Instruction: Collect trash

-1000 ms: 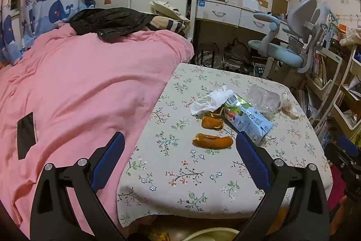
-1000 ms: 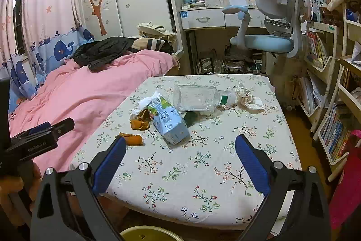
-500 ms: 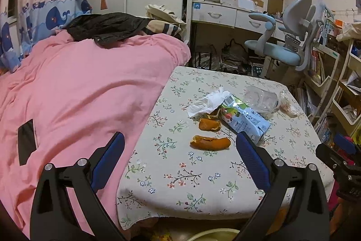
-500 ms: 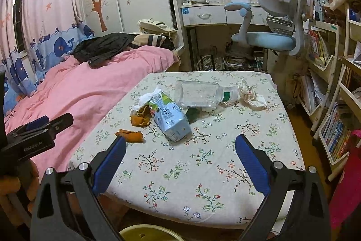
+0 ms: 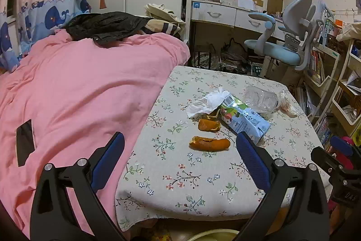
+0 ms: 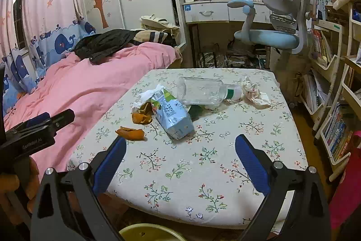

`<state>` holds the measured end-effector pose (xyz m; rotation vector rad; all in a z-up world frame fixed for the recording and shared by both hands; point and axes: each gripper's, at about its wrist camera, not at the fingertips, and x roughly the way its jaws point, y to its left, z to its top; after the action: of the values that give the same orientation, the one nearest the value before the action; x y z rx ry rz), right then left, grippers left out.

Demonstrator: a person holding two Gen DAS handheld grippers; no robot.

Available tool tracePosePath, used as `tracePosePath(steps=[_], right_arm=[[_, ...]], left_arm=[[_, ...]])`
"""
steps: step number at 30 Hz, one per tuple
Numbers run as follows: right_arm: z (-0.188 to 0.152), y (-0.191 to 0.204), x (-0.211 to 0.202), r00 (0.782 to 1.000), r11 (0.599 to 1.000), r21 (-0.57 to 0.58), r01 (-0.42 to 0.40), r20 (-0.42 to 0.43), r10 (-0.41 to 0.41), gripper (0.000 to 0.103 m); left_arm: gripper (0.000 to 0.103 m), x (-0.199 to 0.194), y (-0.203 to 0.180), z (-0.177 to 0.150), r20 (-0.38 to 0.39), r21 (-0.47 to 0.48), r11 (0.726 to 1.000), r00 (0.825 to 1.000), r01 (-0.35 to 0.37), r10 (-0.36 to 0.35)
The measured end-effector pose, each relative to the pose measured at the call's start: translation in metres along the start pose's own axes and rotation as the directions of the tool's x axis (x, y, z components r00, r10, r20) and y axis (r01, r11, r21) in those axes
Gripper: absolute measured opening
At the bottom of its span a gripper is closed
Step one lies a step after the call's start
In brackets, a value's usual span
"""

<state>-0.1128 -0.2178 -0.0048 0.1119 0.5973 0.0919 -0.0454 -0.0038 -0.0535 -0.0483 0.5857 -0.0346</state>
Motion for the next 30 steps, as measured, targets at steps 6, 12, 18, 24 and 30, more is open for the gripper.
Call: tracePosePath(steps=[6,12,18,24,30], right_arm=[[0.0,0.001,0.002,1.0,1.0,-0.001,-0.001,-0.002,0.001,0.093],[0.0,0.002,0.002,1.0,1.0,-0.002,0.0,-0.003,0.0,0.093],[0.004,-0.007,0.003,1.0,0.999,0.027,0.02,0.011,-0.02,0.093],[0.007,-0.023,0.004,1.0,0.997,0.078,0.025,0.007,-0.026,0.093],[0.021,-0.048,0.011,0.998,0.993,0.097,0.066,-0.006,-0.066,0.093]], left_arm=[[0.095,0.0,0.0,0.0,-0.001,0.001,1.0,1.0,0.0,0.0],[0.095,0.001,-0.001,0.0,-0.003,0.001,1.0,1.0,0.002,-0.002],[0.095,0.016,0.012,0.016,-0.038,0.0,0.997,0.997,0.071,-0.071],[0.095,0.054,-0.002,0.017,-0.174,0.145,0.976,0.975,0.163,-0.137],[0.087,0.081,-0.053,0.002,-0.241,0.41,0.882,0.96,0.232,-0.141]])
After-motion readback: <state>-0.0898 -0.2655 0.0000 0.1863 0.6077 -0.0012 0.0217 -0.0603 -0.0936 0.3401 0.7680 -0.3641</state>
